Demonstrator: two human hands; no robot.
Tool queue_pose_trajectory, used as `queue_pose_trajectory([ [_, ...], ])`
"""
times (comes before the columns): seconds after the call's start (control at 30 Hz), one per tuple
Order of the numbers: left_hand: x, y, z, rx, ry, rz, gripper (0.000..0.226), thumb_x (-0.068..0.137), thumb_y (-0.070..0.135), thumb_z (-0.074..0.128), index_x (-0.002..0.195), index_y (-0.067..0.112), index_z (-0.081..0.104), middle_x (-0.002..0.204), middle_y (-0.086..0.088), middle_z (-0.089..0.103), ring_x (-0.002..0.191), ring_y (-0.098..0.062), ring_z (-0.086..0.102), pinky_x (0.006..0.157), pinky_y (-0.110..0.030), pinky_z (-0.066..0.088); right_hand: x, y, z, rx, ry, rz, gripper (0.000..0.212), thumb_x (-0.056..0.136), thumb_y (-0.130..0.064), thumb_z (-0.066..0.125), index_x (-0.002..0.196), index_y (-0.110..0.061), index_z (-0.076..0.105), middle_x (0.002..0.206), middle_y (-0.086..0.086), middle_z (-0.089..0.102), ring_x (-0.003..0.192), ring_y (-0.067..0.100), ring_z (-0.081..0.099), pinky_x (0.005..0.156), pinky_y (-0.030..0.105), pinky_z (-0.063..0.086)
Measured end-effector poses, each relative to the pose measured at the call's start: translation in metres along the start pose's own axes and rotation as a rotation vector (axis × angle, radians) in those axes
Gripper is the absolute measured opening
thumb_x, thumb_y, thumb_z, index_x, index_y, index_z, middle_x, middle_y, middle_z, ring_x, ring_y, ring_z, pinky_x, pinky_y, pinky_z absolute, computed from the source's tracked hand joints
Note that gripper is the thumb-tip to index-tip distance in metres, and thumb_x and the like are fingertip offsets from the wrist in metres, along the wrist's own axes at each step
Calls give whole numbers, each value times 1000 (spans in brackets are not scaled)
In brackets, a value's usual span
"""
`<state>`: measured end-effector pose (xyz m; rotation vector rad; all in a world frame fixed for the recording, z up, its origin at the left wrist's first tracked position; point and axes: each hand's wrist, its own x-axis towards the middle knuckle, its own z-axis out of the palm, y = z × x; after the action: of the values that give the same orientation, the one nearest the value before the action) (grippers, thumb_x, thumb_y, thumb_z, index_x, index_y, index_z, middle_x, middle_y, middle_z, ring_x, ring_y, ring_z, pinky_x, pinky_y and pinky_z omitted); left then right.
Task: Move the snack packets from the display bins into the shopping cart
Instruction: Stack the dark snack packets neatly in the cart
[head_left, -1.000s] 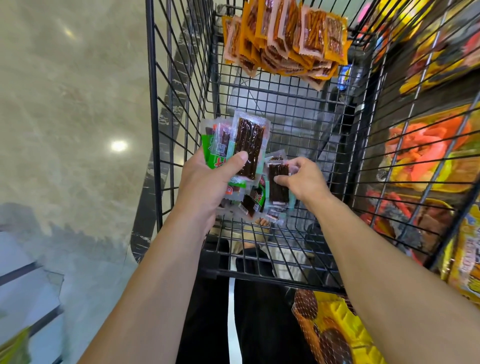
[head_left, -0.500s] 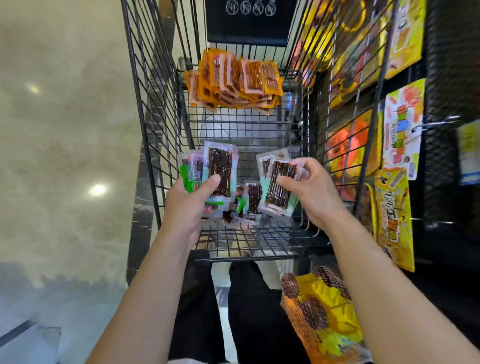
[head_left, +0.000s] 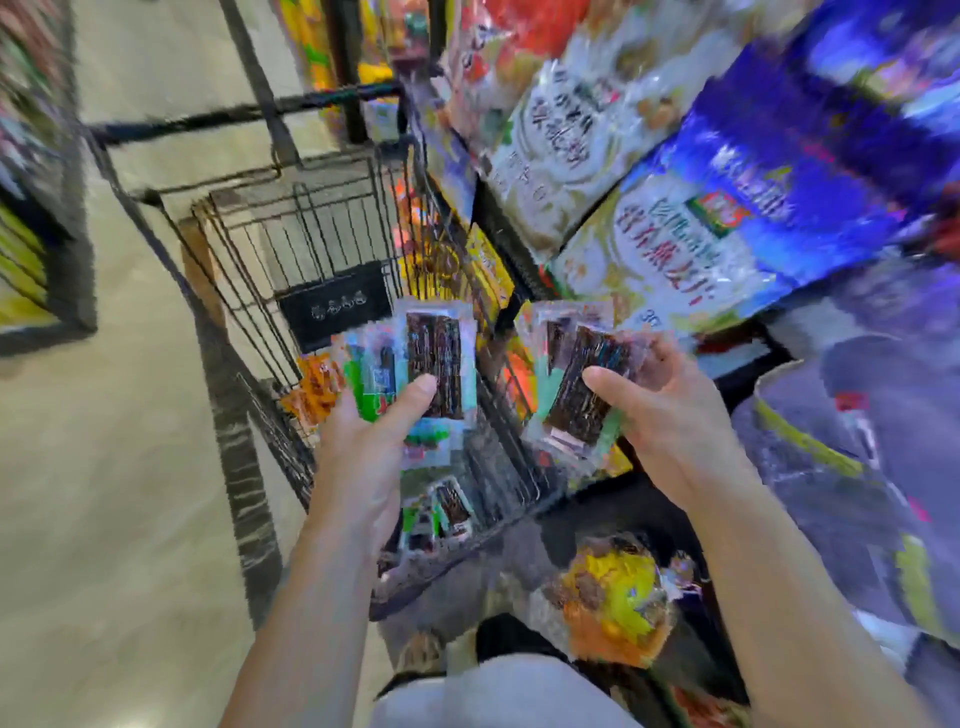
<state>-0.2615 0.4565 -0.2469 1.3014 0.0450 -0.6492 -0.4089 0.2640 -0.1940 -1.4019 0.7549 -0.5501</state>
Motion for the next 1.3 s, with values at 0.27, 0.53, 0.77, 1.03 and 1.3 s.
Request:
queue_pose_trajectory([
  [0.27,-63,66,114,21,-452,175,40,75,29,79,113,20,71,93,5,82,64,-19,77,49,-36,61,-80,-84,-91,67,251,-263,33,75,-13,78,103,-24,65,108,6,75,99,25,69,83,38,60],
  [0.53,-151,39,233,122,-729,167,49,68,38,88,114,28,77,110,-2,81,87,-26,79,63,-39,63,-177,-101,-213,78,512,-380,38,70,-30,88,100,-33,65,112,16,73,100,38,71,90,62,57],
  [0.77,-256,-40,325,183,-880,75,100,55,48,96,142,14,62,141,-11,68,129,-36,65,113,-64,46,-277,-72,-339,-36,758,-311,40,71,-40,88,104,-36,64,92,20,58,86,24,56,84,61,53],
  [1.03,-327,-132,390,439,-1021,-74,20,79,36,89,96,39,79,100,-4,82,84,-23,78,63,-34,57,-358,-33,-431,71,827,-252,40,79,-20,82,94,-10,46,94,11,56,90,22,56,79,48,46],
  [1.3,-321,-191,432,713,-1005,-79,26,85,23,89,107,23,76,97,-1,83,72,-21,80,53,-29,59,-353,13,-472,35,915,44,35,84,-2,81,108,-21,63,105,2,67,95,14,62,71,12,52],
])
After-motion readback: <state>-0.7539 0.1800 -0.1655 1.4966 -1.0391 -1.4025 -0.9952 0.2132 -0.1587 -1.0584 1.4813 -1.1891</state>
